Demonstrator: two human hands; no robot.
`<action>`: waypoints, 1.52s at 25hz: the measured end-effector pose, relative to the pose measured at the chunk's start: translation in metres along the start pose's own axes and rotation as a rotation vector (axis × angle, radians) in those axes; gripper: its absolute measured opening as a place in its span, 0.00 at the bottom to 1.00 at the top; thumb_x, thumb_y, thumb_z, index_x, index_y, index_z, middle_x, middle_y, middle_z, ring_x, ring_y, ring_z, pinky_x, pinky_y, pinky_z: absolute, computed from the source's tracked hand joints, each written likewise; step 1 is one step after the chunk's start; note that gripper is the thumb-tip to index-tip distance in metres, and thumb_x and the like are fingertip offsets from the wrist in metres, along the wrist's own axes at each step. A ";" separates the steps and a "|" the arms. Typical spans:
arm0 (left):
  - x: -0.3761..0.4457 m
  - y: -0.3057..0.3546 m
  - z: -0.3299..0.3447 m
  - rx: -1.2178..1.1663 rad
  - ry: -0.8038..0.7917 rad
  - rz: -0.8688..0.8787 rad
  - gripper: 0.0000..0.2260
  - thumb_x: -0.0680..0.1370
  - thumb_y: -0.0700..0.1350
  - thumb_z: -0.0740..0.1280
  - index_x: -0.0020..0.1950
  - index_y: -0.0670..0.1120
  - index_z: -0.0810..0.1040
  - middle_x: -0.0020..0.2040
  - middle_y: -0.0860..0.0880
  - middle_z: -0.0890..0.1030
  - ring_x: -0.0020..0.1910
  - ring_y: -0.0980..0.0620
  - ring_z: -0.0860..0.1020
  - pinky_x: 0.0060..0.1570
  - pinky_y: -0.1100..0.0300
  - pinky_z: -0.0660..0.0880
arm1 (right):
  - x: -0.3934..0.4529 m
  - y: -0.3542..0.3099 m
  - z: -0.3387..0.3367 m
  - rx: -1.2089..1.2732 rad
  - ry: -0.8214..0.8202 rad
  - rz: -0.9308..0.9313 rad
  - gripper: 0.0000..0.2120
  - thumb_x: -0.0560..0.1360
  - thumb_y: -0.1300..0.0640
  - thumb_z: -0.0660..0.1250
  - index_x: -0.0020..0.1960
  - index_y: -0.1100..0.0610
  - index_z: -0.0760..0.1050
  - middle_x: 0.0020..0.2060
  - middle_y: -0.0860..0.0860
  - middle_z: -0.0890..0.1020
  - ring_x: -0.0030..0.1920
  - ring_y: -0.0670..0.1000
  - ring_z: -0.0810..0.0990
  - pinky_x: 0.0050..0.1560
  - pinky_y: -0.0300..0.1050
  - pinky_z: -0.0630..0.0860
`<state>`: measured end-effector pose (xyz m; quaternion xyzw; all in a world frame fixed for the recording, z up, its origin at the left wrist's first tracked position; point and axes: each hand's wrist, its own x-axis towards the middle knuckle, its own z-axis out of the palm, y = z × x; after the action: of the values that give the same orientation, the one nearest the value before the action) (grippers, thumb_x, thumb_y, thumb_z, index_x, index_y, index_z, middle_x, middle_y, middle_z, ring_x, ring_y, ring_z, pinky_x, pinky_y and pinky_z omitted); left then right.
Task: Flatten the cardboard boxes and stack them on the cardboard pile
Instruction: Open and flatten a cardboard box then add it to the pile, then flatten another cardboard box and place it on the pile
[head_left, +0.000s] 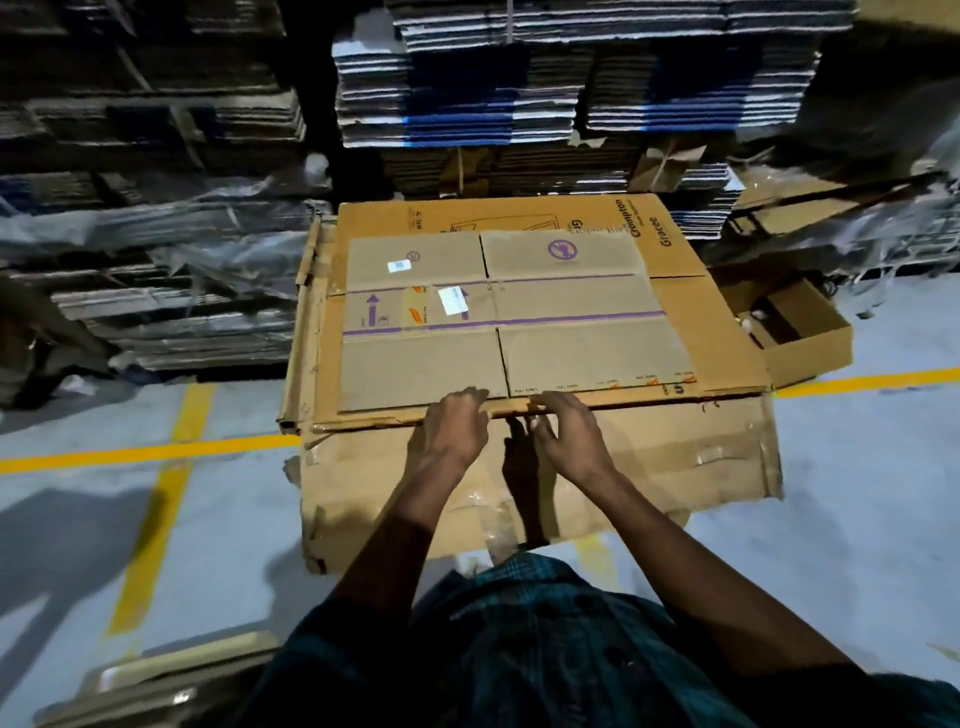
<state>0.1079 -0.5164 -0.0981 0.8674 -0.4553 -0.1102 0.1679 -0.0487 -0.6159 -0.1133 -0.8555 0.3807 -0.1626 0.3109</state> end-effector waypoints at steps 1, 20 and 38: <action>-0.017 0.004 -0.004 -0.100 0.040 -0.059 0.14 0.79 0.48 0.66 0.64 0.53 0.79 0.55 0.47 0.84 0.55 0.43 0.81 0.52 0.51 0.78 | -0.009 -0.008 -0.006 0.014 -0.001 -0.035 0.15 0.76 0.63 0.69 0.62 0.59 0.79 0.59 0.55 0.81 0.61 0.55 0.77 0.60 0.37 0.67; -0.364 -0.010 -0.046 -0.506 0.487 -0.487 0.09 0.79 0.48 0.68 0.53 0.46 0.85 0.46 0.48 0.86 0.46 0.54 0.83 0.45 0.57 0.80 | -0.250 -0.116 -0.002 0.297 -0.377 -0.175 0.15 0.79 0.59 0.68 0.65 0.55 0.78 0.60 0.48 0.81 0.52 0.43 0.80 0.50 0.36 0.78; -0.505 -0.340 -0.070 -0.509 0.737 -0.521 0.10 0.81 0.42 0.63 0.58 0.43 0.82 0.52 0.46 0.83 0.53 0.45 0.81 0.55 0.49 0.76 | -0.370 -0.325 0.235 0.547 -0.692 0.563 0.23 0.77 0.45 0.70 0.70 0.45 0.69 0.65 0.53 0.76 0.62 0.54 0.77 0.57 0.52 0.77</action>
<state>0.1046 0.0947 -0.1478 0.8650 -0.0937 0.0573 0.4897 0.0079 -0.0739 -0.0928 -0.6114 0.4144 0.1261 0.6623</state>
